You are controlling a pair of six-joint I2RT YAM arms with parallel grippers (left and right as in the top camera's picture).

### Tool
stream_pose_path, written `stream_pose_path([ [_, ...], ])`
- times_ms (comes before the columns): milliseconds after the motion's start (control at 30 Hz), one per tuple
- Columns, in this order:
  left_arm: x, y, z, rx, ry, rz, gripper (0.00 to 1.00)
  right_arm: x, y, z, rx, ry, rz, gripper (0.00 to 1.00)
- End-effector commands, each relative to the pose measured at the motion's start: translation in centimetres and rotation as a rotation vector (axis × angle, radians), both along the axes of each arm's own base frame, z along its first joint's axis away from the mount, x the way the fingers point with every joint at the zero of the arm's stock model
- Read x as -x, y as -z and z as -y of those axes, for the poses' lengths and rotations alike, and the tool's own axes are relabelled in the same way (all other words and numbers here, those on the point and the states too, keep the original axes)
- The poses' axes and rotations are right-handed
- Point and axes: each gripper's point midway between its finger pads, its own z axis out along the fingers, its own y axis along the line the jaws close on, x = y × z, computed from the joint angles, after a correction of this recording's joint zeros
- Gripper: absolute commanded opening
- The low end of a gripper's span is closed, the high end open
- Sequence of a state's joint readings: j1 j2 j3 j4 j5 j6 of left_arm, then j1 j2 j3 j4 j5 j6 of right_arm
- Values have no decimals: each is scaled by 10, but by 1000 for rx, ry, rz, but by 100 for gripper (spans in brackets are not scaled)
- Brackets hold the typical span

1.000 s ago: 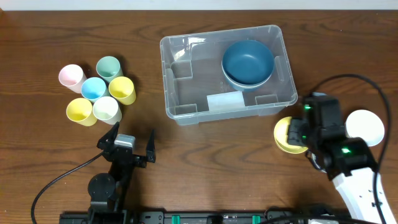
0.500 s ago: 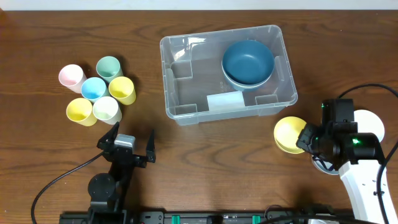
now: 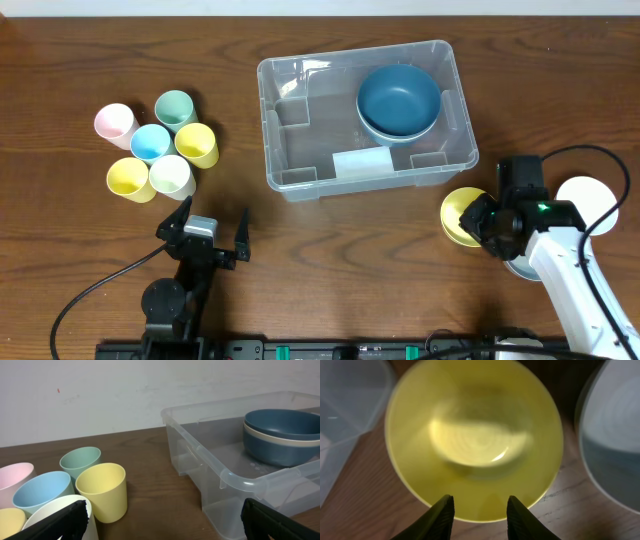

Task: Pack container
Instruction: 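Grasp the yellow bowl rim with the right gripper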

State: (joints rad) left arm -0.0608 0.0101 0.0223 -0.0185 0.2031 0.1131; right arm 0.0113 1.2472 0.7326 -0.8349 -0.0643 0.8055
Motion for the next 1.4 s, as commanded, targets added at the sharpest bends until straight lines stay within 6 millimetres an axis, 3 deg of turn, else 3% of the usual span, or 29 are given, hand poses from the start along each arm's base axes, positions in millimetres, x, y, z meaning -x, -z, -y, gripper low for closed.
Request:
stream_pose_path([
  [0,1,16,3,-18,19,-42,98,2,9,-4,-24,49,-30,36],
  [533,1,16,3,-18,19,-42,98,5,41,-1,-6,74,-144,25],
  [733,1,16,3,-18,19,-42,98,4,41,-1,5,1,-139,26],
  [900,1,16,3,-18,19,-42,98,-7,30,-1,17,-75,-105,38],
  [1200,1,16,3,-18,19,-42,98,-18,-6,-10,-36,-84,-76,36],
  [1367,1,16,3,-18,18,-42,98,-2,-12,-16,-68,-72,-118,34],
])
